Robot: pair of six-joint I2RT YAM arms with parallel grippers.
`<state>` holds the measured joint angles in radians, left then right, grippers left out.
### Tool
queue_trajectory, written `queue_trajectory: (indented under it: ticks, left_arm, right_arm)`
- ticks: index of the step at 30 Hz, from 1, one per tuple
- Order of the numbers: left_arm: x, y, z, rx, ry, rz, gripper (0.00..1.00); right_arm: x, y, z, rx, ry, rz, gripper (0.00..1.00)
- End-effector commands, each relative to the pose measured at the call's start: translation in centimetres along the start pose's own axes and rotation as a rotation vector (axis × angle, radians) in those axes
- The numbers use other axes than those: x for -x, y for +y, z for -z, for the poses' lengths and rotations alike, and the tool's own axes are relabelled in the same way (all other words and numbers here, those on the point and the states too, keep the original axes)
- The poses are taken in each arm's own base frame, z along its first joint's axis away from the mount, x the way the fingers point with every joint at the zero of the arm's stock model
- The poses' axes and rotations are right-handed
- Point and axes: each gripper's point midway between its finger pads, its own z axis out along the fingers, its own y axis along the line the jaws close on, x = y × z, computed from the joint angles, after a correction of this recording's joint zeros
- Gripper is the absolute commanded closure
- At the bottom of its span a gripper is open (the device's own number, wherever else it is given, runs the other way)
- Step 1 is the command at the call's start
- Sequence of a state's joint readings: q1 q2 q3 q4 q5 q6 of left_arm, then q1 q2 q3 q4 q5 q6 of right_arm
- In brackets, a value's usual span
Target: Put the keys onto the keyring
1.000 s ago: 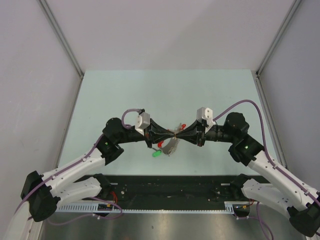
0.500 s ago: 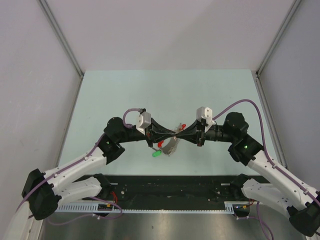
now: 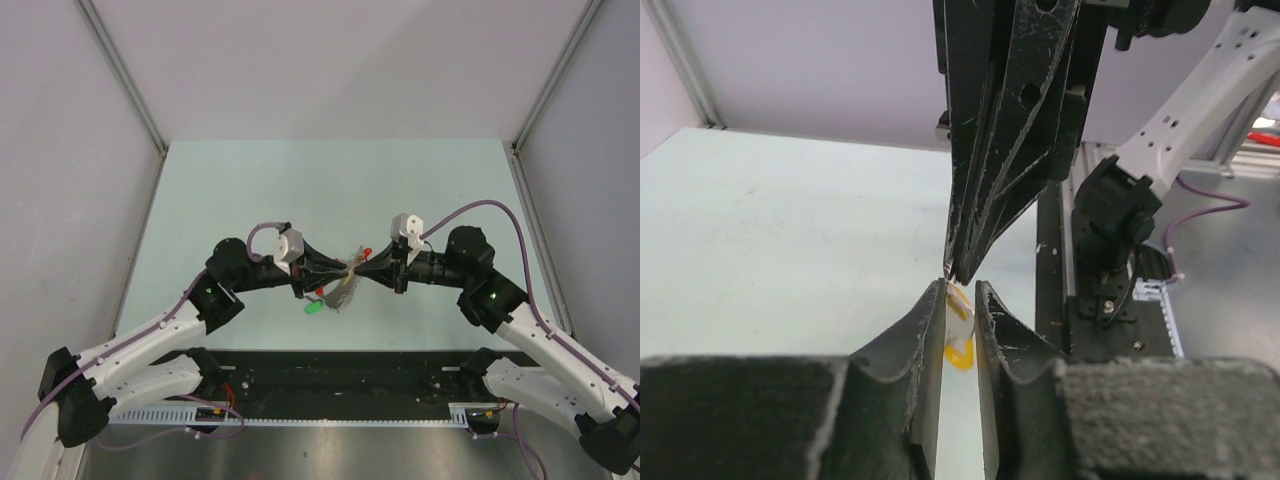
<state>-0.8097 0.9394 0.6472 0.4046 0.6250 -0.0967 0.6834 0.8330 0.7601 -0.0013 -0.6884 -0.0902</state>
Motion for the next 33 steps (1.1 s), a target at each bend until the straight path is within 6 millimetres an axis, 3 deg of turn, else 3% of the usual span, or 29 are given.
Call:
queue_trajectory:
  ticks: [1,16,22,33]
  left_arm:
    - [1.5,0.5,0.7,0.047,0.005,-0.068,0.76]
    - [0.8,1.3,0.2,0.036,0.034,-0.071,0.78]
    - [0.7,1.3,-0.2,0.002,0.061,-0.051,0.83]
    - [0.0,0.7,-0.5,-0.044,0.085,-0.013,0.83]
  right_arm:
    - [-0.4,-0.9,0.6,-0.067,0.026,0.007,1.0]
    - [-0.9,-0.1,0.5,-0.016,0.041,0.004,1.0]
    - [-1.0,0.3,0.4,0.01,0.044,0.016,1.0]
    - [-1.0,0.4,0.3,0.016,0.043,0.014,1.0]
